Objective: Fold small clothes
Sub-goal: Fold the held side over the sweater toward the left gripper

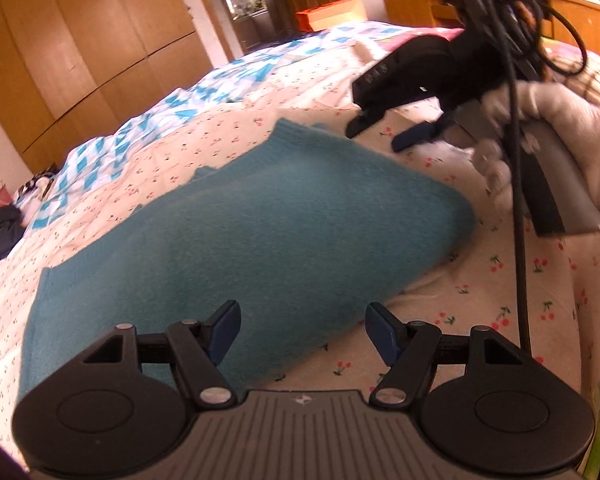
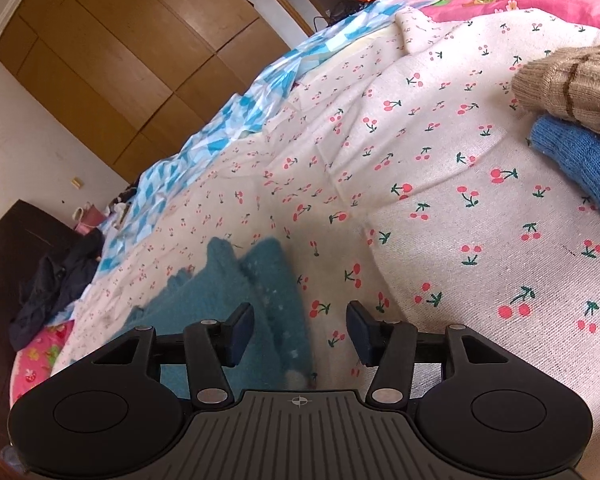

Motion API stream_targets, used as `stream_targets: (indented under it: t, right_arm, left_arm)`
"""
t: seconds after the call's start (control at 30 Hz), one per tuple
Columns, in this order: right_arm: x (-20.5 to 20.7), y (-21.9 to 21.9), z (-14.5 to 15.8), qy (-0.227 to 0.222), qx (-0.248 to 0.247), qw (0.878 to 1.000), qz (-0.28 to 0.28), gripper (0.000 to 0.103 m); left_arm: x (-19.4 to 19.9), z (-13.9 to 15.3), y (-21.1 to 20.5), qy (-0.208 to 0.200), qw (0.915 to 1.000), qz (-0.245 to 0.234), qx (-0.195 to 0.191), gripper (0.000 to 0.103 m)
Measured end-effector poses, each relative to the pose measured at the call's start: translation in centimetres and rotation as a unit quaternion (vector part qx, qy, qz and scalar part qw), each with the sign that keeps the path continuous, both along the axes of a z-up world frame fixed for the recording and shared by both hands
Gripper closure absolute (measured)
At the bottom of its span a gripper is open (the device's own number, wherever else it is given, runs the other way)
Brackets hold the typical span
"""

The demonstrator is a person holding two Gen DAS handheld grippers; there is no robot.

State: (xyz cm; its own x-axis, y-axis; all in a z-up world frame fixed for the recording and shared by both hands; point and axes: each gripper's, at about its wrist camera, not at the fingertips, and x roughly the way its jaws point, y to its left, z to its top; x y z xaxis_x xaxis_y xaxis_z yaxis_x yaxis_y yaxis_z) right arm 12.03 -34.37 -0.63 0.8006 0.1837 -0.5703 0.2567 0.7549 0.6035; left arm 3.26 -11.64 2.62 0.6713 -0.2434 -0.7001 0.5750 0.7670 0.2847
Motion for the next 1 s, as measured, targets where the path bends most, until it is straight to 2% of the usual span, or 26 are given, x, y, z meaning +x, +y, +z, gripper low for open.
stream_targets:
  t: [0.1, 0.3, 0.47, 0.67, 0.83, 1.0]
  right_arm:
    - [0.2, 0.0, -0.2, 0.003, 0.015, 1.0, 0.012, 0.051]
    - [0.4, -0.1, -0.4, 0.007, 0.02, 1.0, 0.016, 0.051]
    - [0.4, -0.2, -0.4, 0.008, 0.024, 1.0, 0.016, 0.051]
    - [0.6, -0.2, -0.6, 0.009, 0.026, 0.999, 0.018, 0.051]
    - [0.7, 0.0, -0.7, 0.009, 0.021, 1.0, 0.021, 0.051]
    - [0.8, -0.2, -0.8, 0.007, 0.033, 0.999, 0.025, 0.049]
  left_arm:
    - [-0.4, -0.7, -0.6, -0.006, 0.9998, -0.015, 0.01, 0.03]
    - [-1.4, -2.3, -2.2, -0.045, 0.9971, -0.045, 0.042, 0.03]
    - [-1.6, -3.5, -3.3, -0.092, 0.9932, -0.037, 0.061, 0.03]
    - [-1.6, -4.6, -3.9, -0.144, 0.9856, -0.03, 0.083, 0.024]
    - [-0.3, -4.3, -5.6, -0.185, 0.9794, -0.007, 0.08, 0.024]
    - [1.1, -3.8, -4.8, -0.175, 0.9823, 0.002, 0.067, 0.023]
